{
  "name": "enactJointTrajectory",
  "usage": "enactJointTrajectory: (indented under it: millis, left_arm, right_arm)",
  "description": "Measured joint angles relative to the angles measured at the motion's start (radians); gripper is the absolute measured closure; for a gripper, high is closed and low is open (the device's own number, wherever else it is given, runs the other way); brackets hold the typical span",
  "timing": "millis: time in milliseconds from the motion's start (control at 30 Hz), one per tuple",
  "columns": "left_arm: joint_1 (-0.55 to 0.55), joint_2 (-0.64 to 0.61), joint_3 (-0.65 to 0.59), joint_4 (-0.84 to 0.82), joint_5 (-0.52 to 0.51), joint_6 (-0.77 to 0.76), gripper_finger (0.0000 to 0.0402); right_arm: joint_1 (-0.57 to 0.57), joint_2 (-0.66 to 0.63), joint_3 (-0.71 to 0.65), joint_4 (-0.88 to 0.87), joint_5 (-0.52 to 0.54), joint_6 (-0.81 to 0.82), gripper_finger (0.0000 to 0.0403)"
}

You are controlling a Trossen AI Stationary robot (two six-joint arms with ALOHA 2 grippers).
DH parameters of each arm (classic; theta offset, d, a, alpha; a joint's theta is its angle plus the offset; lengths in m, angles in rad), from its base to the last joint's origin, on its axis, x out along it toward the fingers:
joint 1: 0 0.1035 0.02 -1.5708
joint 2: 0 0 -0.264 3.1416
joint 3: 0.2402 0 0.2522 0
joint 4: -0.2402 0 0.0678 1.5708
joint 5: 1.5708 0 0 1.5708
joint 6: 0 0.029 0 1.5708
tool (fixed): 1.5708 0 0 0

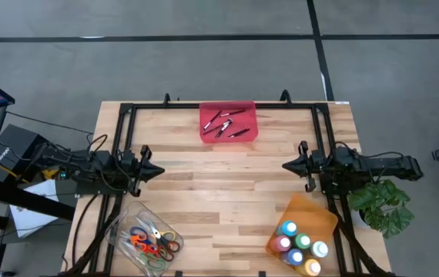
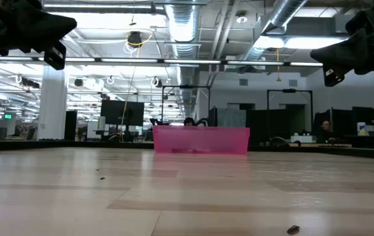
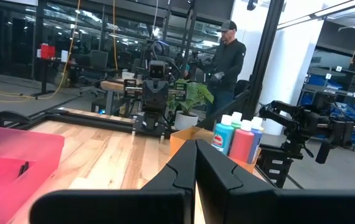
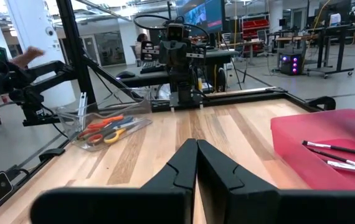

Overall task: Pick & Place Paint Supplies
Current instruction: Return to Home Position

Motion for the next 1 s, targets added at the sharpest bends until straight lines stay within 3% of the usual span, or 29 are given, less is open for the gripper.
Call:
enactJointTrajectory:
  millis: [300, 367, 433, 667, 800, 1000]
  left_arm:
    - [-0.006, -0.013, 0.0, -0.009, 0.0, -0.017, 0.0401]
    - [0.004, -0.051, 0.0, -0.107, 0.006, 0.013, 0.0402]
    - [0.027, -0.106, 0.0, -0.209, 0.044, 0.014, 0.0402]
    - [0.242, -0.107, 0.0, -0.219, 0.35, 0.051, 0.0402]
    - [0.339, -0.107, 0.0, -0.221, 0.351, 0.035, 0.0402]
    - [0.364, -0.107, 0.0, -0.222, 0.358, 0.047, 0.0402]
  right_arm:
    - [0.0, 0.0, 0.0, 0.0, 0.0, 0.0, 0.0395]
    - [0.0, 0.0, 0.0, 0.0, 0.0, 0.001, 0.0394]
    - [0.0, 0.0, 0.0, 0.0, 0.0, 0.0, 0.0394]
    - [0.001, 0.0, 0.0, -0.007, 0.0, 0.001, 0.0394]
    - [0.001, 0.0, 0.0, -0.017, 0.0, 0.001, 0.0394]
    - [0.001, 0.0, 0.0, -0.021, 0.0, 0.0, 0.0394]
